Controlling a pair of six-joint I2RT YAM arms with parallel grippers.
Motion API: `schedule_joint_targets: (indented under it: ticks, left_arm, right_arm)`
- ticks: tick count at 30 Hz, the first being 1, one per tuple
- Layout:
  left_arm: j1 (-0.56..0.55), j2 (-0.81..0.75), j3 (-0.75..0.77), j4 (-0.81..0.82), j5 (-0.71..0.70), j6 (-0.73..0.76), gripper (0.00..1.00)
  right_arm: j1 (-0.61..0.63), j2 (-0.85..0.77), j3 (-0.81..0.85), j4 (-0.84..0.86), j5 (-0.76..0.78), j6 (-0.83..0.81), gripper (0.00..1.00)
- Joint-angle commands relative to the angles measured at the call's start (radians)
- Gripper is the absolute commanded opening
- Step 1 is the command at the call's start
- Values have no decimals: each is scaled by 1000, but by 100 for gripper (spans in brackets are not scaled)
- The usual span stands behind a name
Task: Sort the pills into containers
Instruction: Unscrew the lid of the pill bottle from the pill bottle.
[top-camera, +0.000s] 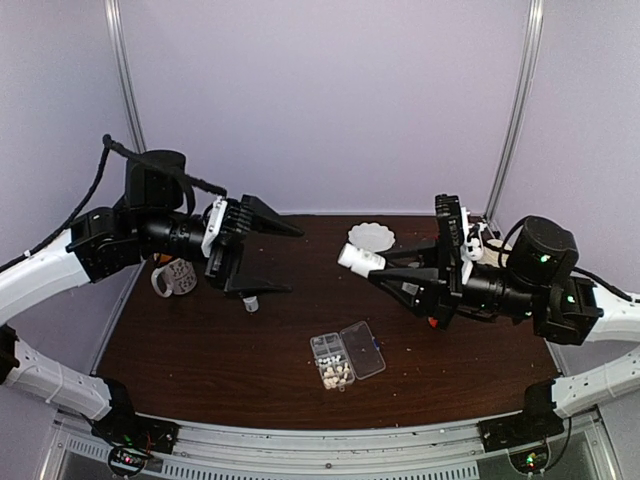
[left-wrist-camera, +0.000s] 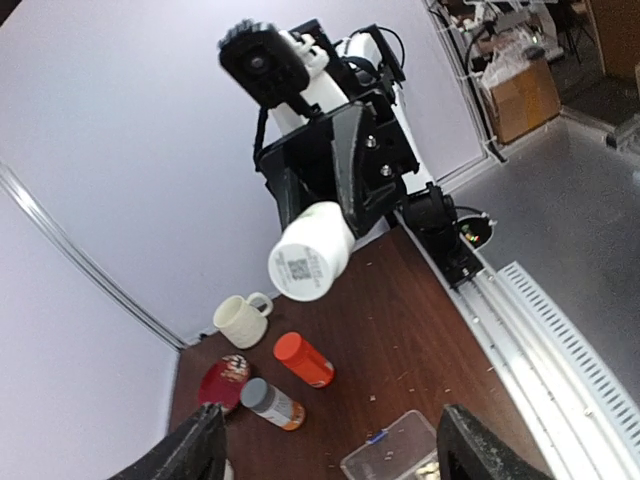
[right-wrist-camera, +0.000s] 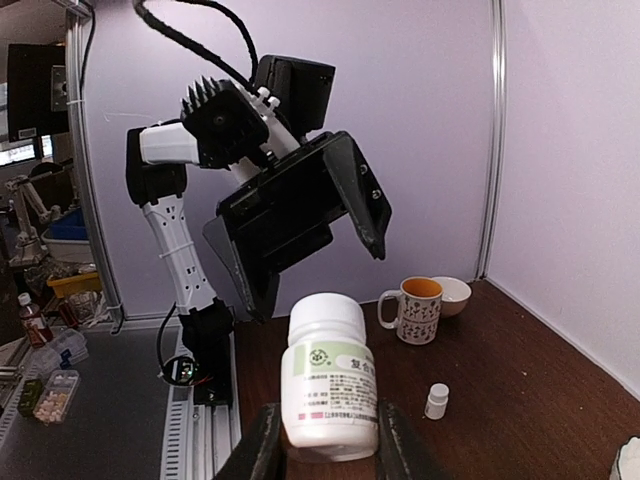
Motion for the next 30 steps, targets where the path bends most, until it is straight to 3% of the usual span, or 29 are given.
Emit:
schedule_joint_targets:
  ticks: [1, 5, 12, 30]
  left_arm:
    - [-21, -10, 11, -16, -8, 423, 76]
    - [-50, -21, -2, -44, -25, 570, 75]
    - [-77, -17, 0, -43, -85, 593, 69]
    - [-89, -20, -13, -43, -60, 641, 58]
  right_arm:
    - [-6, 40, 47, -13, -113, 100, 18]
    - [-5, 96, 65, -8, -152, 124, 18]
    - [-4, 155, 85, 32, -179, 156, 17]
    - [-5, 204, 99, 96, -194, 189, 17]
